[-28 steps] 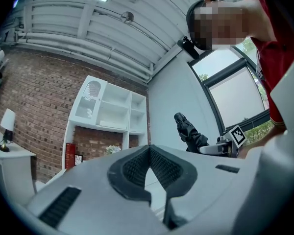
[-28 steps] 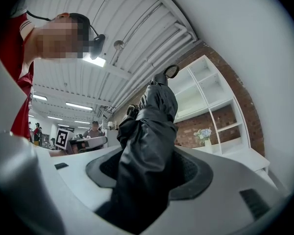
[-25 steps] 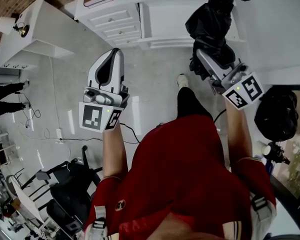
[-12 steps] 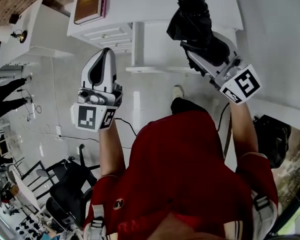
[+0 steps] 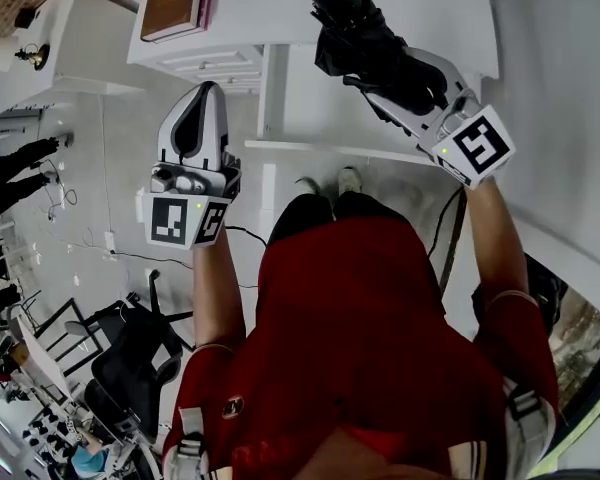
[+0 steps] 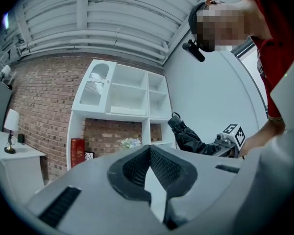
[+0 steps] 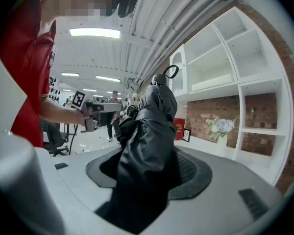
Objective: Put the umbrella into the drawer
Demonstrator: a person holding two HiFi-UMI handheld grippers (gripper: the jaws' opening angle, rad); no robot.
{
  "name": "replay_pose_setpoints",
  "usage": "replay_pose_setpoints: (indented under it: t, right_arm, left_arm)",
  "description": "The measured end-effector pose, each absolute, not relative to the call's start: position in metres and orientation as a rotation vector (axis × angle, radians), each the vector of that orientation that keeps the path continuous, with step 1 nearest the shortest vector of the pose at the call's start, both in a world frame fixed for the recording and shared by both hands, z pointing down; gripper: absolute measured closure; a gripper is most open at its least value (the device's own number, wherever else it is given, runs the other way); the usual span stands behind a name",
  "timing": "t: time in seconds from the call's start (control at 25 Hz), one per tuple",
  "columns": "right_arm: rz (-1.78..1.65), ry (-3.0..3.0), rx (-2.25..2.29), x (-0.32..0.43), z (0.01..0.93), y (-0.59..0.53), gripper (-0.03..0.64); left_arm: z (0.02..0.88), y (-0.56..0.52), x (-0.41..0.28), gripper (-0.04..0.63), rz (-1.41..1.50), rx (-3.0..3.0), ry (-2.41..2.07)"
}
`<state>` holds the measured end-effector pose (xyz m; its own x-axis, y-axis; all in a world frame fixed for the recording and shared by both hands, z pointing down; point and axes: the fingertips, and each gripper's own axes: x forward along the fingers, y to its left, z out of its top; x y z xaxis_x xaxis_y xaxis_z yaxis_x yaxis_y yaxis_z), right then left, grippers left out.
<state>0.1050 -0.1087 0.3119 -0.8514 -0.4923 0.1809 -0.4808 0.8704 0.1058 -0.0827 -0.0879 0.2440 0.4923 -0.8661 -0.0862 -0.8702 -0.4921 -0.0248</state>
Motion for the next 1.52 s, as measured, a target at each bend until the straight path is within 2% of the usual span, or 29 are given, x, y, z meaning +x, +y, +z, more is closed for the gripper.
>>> replay_pose_setpoints:
  t: [0.88, 1.52]
  right_arm:
    - [-0.200, -2.361, 0.409, 0.056, 0.450, -0.150, 0.365]
    - [-0.129, -2.192, 0.241, 0.045, 0.543, -0.165, 0.365]
  left_arm:
    - [0.285, -0.127, -0.123, 0.589, 0.124, -2.727, 1.587]
    - [0.301, -0.136, -0.140, 0.589, 0.091, -2.735, 1.652]
